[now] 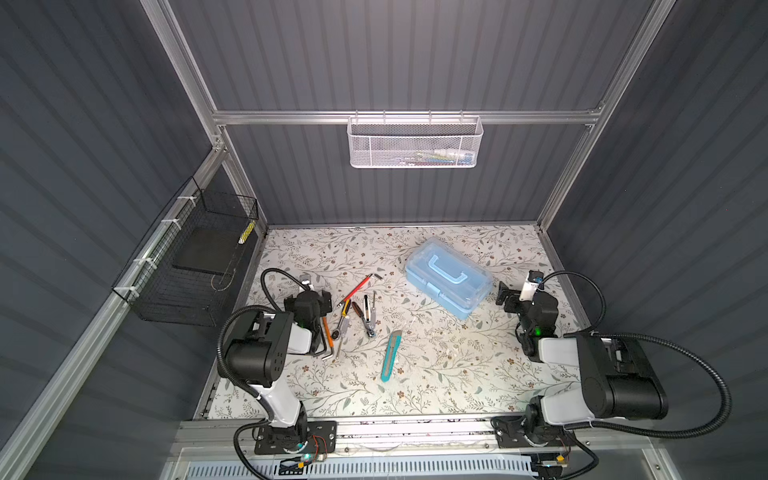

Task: Pack the tool kit
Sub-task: 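Move the right gripper to the clear box while the left approaches it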

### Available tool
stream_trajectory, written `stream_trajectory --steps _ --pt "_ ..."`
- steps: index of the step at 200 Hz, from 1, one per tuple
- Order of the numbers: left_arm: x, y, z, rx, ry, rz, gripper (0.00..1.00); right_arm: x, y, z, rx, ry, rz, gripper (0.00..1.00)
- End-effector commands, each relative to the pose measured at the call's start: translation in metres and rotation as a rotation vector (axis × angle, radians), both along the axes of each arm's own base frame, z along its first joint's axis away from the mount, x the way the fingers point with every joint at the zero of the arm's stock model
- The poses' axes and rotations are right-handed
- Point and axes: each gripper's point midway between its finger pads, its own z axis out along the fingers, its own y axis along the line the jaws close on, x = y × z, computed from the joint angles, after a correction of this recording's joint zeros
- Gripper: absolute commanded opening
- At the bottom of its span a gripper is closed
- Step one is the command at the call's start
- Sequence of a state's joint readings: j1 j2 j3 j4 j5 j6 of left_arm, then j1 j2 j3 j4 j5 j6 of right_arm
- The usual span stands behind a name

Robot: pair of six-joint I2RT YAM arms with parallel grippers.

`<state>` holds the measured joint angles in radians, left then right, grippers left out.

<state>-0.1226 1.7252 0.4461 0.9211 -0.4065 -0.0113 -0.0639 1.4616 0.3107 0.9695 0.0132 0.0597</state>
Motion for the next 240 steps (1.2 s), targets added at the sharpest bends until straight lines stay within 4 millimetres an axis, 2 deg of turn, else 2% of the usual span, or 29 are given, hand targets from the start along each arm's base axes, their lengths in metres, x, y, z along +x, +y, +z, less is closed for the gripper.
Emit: stream_trajectory --steps 1,155,166,189,208,226,240 --pt "0.006 0.003 0.011 -0.018 -0.043 0.012 1.00 0.004 0.002 0.008 -0.006 -0.019 0.010 0.99" --pt "0.005 0.002 0.011 -0.019 -0.040 0.009 1.00 0.004 0.001 0.008 0.000 -0.020 0.013 0.99" --pt "0.005 0.002 0.012 -0.020 -0.045 0.009 1.00 0.003 -0.003 0.012 0.007 -0.033 -0.019 0.99" --pt "0.007 0.014 0.041 -0.003 -0.038 0.095 1.00 -0.006 -0.016 0.030 0.021 -0.016 -0.104 0.99" --pt "-0.003 0.030 0.073 -0.016 0.018 0.216 1.00 -0.007 -0.015 0.047 0.067 0.088 -0.109 0.99" --pt "-0.010 0.019 0.103 -0.035 -0.033 0.195 1.00 0.000 0.002 0.070 0.119 0.112 -0.025 0.99" --pt "-0.017 -0.003 0.120 -0.022 -0.073 0.148 1.00 0.007 0.016 0.090 0.191 0.091 0.037 0.99"
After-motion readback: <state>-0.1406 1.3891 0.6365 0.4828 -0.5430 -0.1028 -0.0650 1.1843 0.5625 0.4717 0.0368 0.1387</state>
